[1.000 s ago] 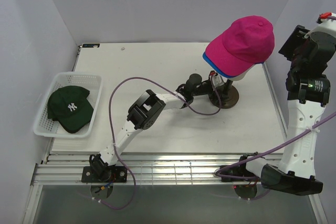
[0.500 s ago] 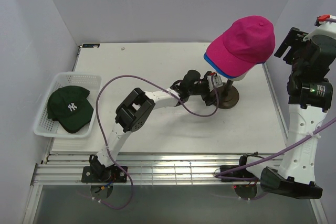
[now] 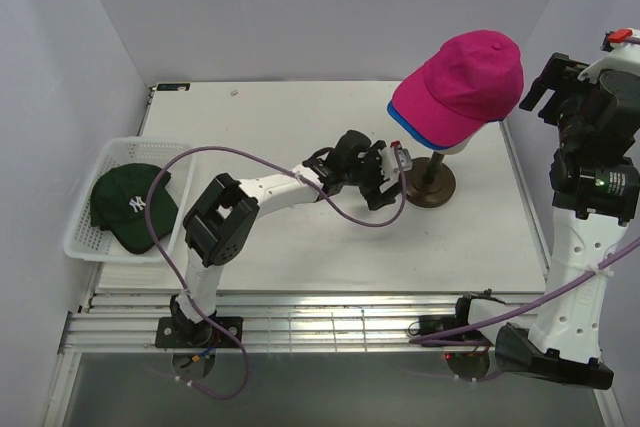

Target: Stack the hats

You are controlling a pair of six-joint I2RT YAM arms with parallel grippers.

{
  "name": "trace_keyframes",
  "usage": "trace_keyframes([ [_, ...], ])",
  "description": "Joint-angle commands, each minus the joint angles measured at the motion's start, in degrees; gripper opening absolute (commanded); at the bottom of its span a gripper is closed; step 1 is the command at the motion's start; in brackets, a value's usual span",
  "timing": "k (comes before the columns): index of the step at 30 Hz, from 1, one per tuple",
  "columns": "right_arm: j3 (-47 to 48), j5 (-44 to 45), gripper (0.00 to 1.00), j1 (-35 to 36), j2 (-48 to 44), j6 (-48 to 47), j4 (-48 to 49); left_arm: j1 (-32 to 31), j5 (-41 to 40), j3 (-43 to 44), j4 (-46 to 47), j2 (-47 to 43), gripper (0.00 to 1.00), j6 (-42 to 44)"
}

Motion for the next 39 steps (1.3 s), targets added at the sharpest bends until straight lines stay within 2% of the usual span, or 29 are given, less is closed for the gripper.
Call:
trace_keyframes([
  [1,3.5,-3.4,0.84,0.3,-0.5,0.1,1.6,0.0,-3.0,-2.4,-10.3,-6.2,0.98,2.4],
  [5,4.9,-11.5,0.84,0.7,-1.0,-0.3,2.3,1.0,-5.0,-9.9,-14.1,-11.7,0.98,4.4],
  [7,5.4,-16.1,0.84,0.8,-1.8,-0.6,3.5,1.9,-7.0,-11.0,-18.9,-14.1,0.98,5.7],
  [11,6.3,-27.9,0.84,1.5,-2.3,0.4,5.5,5.8,-9.2,-8.9,-30.6,-21.2,0.91,5.4],
  [12,7.1,-29.4,0.84,1.8,-1.7,0.6,5.4,7.0,-10.0,-6.4,-36.1,-22.1,0.88,4.8],
  [14,8.0,-32.8,0.84,3.5,-0.8,0.8,5.0,12.4,-10.5,-3.7,-41.6,-24.0,0.81,3.7],
  [15,8.5,-33.2,0.85,4.3,0.2,0.7,4.7,14.7,-10.2,-1.2,-46.3,-26.0,0.79,3.4],
  [17,10.8,-32.0,0.85,7.6,1.5,-1.0,2.2,22.6,-10.5,0.0,-49.7,-28.7,0.79,2.2],
  [18,11.6,-30.8,0.84,8.8,2.5,-1.7,1.3,25.2,-10.6,0.0,-51.6,-32.3,0.80,2.2],
  [19,13.4,-29.6,0.84,12.0,2.9,-2.4,0.4,30.8,-11.2,-0.9,-51.8,-34.4,0.82,2.5],
  [20,13.9,-27.5,0.84,13.1,3.4,-3.2,-0.2,33.7,-12.1,-1.8,-51.9,-36.5,0.89,2.9],
  [23,14.8,-26.3,0.82,16.0,4.1,-3.5,-0.8,45.1,-15.1,-4.9,-52.3,-42.6,0.96,6.6],
  [24,14.9,-26.3,0.81,16.4,4.4,-3.5,-0.8,48.1,-15.2,-5.4,-52.5,-43.2,0.96,7.8],
  [25,14.9,-26.2,0.81,17.1,4.5,-3.5,-0.9,56.3,-14.9,-5.9,-52.3,-43.3,0.96,8.7],
  [27,14.4,-25.6,0.80,17.8,4.9,-3.6,-1.0,63.8,-11.8,-6.0,-51.8,-41.9,0.95,11.1],
  [28,14.1,-25.3,0.80,18.1,4.9,-3.7,-1.0,70.7,-10.7,-5.6,-51.7,-40.6,0.95,11.3],
  [31,12.3,-24.1,0.79,19.0,4.4,-4.1,-0.6,80.9,-8.1,-3.2,-49.9,-34.1,0.89,10.2],
  [34,11.5,-23.3,0.79,19.5,4.0,-4.1,-0.4,86.6,-3.9,-1.5,-49.1,-28.2,0.84,8.2],
  [39,11.9,-21.3,0.79,19.7,3.7,-4.0,-0.9,87.7,-1.2,-5.4,-45.3,-26.0,0.82,8.2],
])
